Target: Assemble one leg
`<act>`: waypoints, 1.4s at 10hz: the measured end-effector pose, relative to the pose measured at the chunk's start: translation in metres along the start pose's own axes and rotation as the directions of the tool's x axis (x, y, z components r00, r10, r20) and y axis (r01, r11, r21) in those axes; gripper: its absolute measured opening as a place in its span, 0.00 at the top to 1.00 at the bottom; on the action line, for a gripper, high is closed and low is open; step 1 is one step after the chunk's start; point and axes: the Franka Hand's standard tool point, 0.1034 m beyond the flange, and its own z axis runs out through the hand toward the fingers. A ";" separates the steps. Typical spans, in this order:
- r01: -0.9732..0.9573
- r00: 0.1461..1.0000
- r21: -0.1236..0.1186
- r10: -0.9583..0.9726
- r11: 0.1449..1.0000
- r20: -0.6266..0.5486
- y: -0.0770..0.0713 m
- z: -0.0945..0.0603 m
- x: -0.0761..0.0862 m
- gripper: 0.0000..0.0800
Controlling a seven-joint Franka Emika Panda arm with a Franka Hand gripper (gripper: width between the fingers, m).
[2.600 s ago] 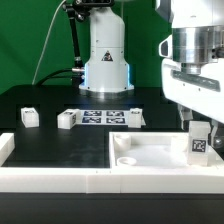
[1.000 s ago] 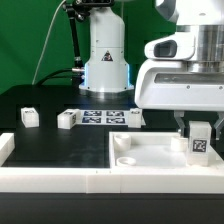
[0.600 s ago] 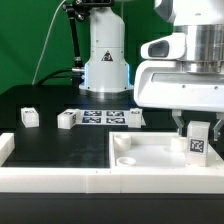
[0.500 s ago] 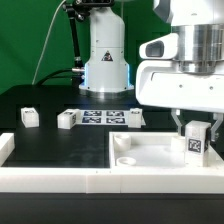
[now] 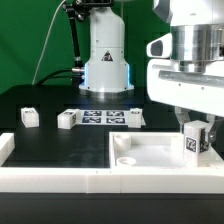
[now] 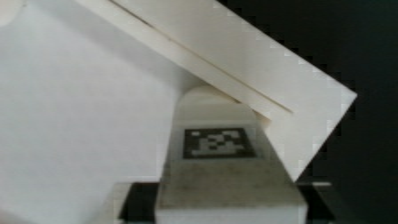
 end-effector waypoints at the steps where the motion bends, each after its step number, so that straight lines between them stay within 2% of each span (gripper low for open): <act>1: -0.117 0.993 0.001 0.117 0.993 0.003 0.000 0.000 -0.001 0.64; 3: -0.308 0.951 0.002 0.308 0.951 0.003 0.000 0.000 -0.002 0.64; 5: -0.519 0.855 0.007 0.519 0.855 0.003 -0.001 0.001 -0.003 0.64; 8: -0.632 0.775 0.002 0.632 0.775 0.019 -0.001 0.001 -0.003 0.64; 10: -0.568 0.823 0.003 0.567 0.823 0.019 -0.001 0.001 -0.004 0.33; 11: -0.532 0.847 0.005 0.532 0.847 0.020 -0.002 0.000 -0.004 0.33; 12: -0.455 0.891 0.004 0.454 0.891 0.019 -0.001 0.000 -0.004 0.22; 14: -0.249 0.968 0.001 0.249 0.969 0.017 -0.001 0.001 -0.006 0.20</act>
Offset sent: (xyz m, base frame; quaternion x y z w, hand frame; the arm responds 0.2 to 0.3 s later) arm -0.0035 -0.0127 -0.0035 -0.0164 0.0458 0.3025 0.9519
